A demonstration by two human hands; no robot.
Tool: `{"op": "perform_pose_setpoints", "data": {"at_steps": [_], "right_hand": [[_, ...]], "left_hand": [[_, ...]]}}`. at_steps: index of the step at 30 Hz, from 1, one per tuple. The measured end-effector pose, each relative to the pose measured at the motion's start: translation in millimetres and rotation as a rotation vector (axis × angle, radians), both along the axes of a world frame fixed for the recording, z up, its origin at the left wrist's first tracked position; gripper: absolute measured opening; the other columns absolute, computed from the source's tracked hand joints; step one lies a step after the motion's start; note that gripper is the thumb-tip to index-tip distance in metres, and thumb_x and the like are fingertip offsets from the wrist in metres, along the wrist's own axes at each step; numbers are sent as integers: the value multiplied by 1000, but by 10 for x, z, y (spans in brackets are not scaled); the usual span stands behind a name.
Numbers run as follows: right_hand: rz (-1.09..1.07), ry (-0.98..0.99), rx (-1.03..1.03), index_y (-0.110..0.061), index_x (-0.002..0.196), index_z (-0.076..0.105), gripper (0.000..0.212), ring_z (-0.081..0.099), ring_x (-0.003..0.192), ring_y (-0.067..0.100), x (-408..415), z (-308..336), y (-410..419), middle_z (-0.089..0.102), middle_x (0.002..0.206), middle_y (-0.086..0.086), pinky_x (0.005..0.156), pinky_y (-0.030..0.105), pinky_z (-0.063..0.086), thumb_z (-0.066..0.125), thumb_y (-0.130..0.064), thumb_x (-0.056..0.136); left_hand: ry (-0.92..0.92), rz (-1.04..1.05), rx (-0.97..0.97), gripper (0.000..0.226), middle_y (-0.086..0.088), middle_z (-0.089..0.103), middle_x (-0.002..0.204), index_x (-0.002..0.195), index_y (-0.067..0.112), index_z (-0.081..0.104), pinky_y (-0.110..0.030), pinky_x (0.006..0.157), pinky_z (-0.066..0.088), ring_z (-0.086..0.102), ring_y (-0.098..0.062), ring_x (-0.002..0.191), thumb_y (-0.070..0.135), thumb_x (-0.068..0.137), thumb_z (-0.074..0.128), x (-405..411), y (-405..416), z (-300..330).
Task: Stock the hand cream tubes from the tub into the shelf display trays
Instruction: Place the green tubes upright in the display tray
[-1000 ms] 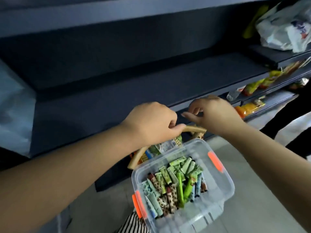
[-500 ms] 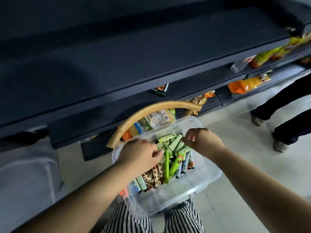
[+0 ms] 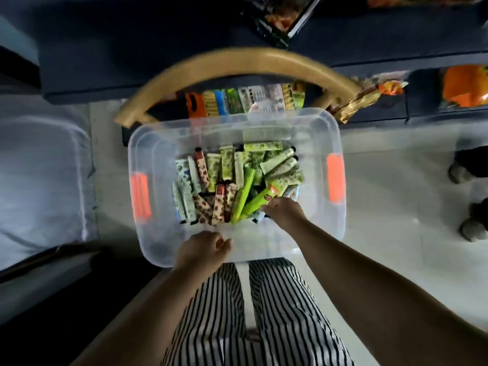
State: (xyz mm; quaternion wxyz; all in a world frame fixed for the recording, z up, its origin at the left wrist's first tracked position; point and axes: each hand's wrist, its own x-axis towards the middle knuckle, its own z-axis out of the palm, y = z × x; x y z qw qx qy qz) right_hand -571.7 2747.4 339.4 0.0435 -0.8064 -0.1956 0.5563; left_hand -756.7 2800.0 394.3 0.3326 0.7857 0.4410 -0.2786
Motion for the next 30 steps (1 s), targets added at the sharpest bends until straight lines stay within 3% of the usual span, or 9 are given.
{"op": "perform_pose_setpoints", "data": {"at_steps": [3,5,7,11,16,21,24,26,30], "right_hand": [[-242,85,-57,-6,128,51,45,52,113,30,-94,-271,59,57,117,18,98,38,40,53,-31,91],[-508,101,-60,0,101,60,35,55,89,28,-162,-414,110,57,83,14,91,44,47,63,-31,85],[-604,96,-64,-9,77,54,25,54,84,27,-214,-524,177,52,72,8,86,44,49,64,-31,83],[-708,31,-71,-4,104,58,36,60,99,33,-322,-721,289,63,103,14,86,40,50,62,-34,84],[-713,-63,-25,-2,116,55,44,59,102,31,-419,-766,335,62,109,14,73,33,42,63,-32,85],[-645,-71,76,-9,100,62,28,53,77,23,-324,-519,276,58,80,4,58,26,41,66,-30,81],[-676,-108,196,-15,97,62,23,53,78,22,-174,-356,202,57,79,1,60,27,43,65,-33,82],[-647,-128,251,-20,77,61,16,56,75,23,-68,-269,157,55,69,-2,67,35,48,63,-35,82],[-730,-80,321,-20,68,57,21,56,76,22,83,-178,65,52,65,-2,72,41,52,63,-34,84]], "left_hand": [[21,72,6,37,-4,64,84,92,13,60,-25,62,44,59,-15,75,42,95,38,-24,-21,-192],[34,94,26,38,-4,63,84,92,13,61,-26,62,44,58,-16,75,42,96,35,-16,-20,-284],[23,106,64,38,0,62,86,92,15,61,-26,63,44,55,-14,76,43,95,35,-9,-34,-330],[-20,126,104,33,6,55,82,85,22,55,-24,61,40,50,-10,75,46,93,34,-45,-82,-395],[9,119,58,29,8,52,81,81,26,51,-25,63,38,51,-11,78,48,92,36,-41,-66,-389],[99,229,-283,32,-1,53,77,87,15,57,-29,72,42,54,-21,83,41,95,39,65,105,-510],[71,294,-269,32,-7,55,85,104,8,57,-28,69,40,51,-20,81,35,95,44,179,207,-684],[91,313,-220,36,-10,59,97,117,9,53,-26,67,39,50,-17,82,35,93,48,279,222,-836],[148,244,-187,48,-16,59,110,120,1,48,-29,67,45,59,-25,93,39,90,53,469,110,-1111]]}}
